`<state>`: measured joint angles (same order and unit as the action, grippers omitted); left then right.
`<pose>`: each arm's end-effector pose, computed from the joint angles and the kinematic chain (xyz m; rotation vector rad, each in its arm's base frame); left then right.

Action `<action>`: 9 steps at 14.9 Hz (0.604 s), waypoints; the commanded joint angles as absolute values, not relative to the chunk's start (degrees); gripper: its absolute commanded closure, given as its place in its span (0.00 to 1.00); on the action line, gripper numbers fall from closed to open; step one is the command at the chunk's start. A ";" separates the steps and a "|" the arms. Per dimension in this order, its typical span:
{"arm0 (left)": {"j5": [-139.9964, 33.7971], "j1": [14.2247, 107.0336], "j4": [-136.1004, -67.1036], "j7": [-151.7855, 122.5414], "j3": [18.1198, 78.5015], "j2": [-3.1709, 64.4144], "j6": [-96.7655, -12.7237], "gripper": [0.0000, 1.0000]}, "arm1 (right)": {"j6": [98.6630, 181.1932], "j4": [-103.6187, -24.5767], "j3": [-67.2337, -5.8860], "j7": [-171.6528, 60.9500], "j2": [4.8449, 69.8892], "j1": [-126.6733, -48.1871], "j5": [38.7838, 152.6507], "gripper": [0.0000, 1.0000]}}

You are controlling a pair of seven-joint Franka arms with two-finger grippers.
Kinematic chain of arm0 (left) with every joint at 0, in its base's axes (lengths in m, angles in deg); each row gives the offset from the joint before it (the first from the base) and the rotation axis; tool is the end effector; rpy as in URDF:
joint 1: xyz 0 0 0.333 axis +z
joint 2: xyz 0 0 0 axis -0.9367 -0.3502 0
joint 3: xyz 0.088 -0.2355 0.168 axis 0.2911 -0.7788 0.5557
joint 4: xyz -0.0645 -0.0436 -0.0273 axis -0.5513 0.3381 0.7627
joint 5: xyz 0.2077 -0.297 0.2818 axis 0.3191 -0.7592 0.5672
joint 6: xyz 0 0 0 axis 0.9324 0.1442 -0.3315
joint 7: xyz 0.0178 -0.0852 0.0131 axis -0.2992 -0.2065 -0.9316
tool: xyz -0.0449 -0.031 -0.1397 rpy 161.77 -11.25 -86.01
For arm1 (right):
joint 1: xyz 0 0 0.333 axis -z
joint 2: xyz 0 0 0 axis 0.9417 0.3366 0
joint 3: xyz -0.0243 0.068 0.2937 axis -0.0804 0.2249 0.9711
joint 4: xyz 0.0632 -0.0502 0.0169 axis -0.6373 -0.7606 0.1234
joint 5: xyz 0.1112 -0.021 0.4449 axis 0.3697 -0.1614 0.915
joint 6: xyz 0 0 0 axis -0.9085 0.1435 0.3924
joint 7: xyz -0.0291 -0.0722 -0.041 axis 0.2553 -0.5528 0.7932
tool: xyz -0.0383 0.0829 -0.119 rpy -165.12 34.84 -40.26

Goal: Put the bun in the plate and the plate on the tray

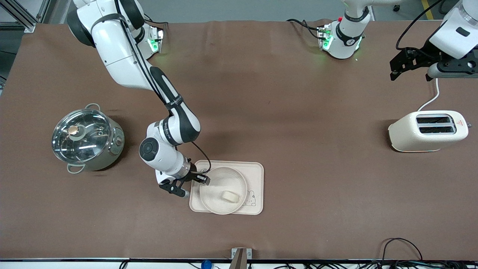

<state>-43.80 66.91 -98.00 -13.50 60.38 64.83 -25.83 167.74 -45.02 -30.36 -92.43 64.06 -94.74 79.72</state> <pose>0.5666 -0.0902 0.5981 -3.1202 0.0913 -0.0202 0.7267 0.3473 0.1117 -2.7478 0.5495 -0.1058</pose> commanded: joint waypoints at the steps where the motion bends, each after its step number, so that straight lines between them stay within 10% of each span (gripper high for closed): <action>1: -44.46 66.60 -97.08 -13.09 60.66 64.07 -25.73 0.00 | 160.93 -45.32 -30.23 -95.19 58.57 -94.85 78.39 0.00; 9: -44.55 66.87 -96.64 -13.18 60.84 63.63 -25.74 0.00 | 132.27 -45.23 -39.80 -94.14 36.34 -93.45 65.22 0.00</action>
